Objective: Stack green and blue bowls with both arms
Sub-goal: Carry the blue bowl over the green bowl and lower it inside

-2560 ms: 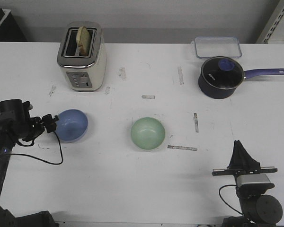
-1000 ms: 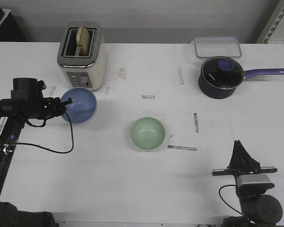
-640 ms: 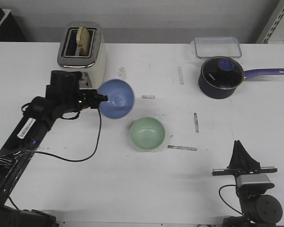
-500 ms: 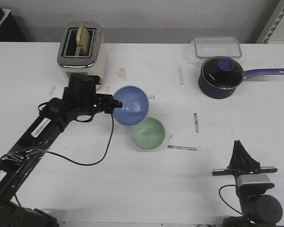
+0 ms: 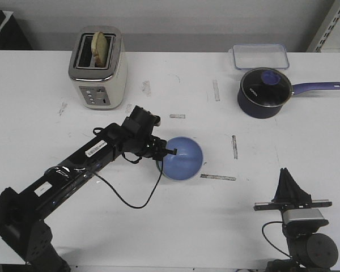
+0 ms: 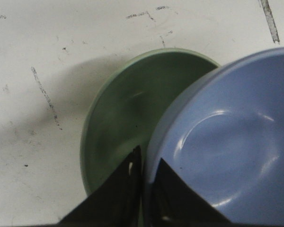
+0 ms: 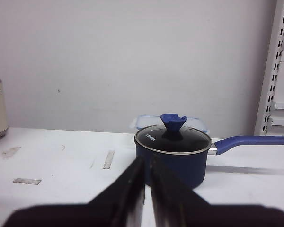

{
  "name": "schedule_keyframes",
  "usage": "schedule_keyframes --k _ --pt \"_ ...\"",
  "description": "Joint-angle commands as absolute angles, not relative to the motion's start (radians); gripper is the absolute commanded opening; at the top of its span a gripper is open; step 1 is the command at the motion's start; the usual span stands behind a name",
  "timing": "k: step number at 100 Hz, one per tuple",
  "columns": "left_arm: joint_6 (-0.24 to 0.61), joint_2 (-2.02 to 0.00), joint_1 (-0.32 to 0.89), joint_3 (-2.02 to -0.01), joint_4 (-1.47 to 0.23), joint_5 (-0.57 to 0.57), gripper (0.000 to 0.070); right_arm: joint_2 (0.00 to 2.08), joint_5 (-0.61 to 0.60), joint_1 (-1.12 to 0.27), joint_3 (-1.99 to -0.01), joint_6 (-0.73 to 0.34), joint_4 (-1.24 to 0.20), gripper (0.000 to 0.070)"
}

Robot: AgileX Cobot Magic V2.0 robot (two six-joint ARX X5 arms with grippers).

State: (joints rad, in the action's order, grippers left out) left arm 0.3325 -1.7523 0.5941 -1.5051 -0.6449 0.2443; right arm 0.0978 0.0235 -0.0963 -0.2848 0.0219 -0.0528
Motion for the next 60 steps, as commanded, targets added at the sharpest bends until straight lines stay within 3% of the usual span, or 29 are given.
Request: schedule_keyframes --k 1,8,34,53,60 --pt "0.369 -1.766 0.604 -1.529 -0.652 0.194 0.0054 0.097 0.026 -0.095 -0.286 0.023 -0.046 0.0013" --pt "0.381 -1.766 0.609 -1.529 -0.66 0.149 0.0086 0.097 0.026 -0.095 -0.286 0.023 -0.046 0.0013" --pt "0.393 -1.755 0.617 -1.529 -0.659 0.185 0.0095 0.097 0.026 -0.095 -0.286 0.023 -0.046 0.0013" --pt "0.409 -1.696 0.626 -1.529 -0.643 0.184 0.0294 0.097 0.026 -0.095 -0.286 0.023 -0.046 0.0013" --pt "0.409 -1.67 0.626 -1.529 -0.643 0.184 0.0301 0.097 0.026 -0.095 -0.286 0.023 -0.046 0.0013"
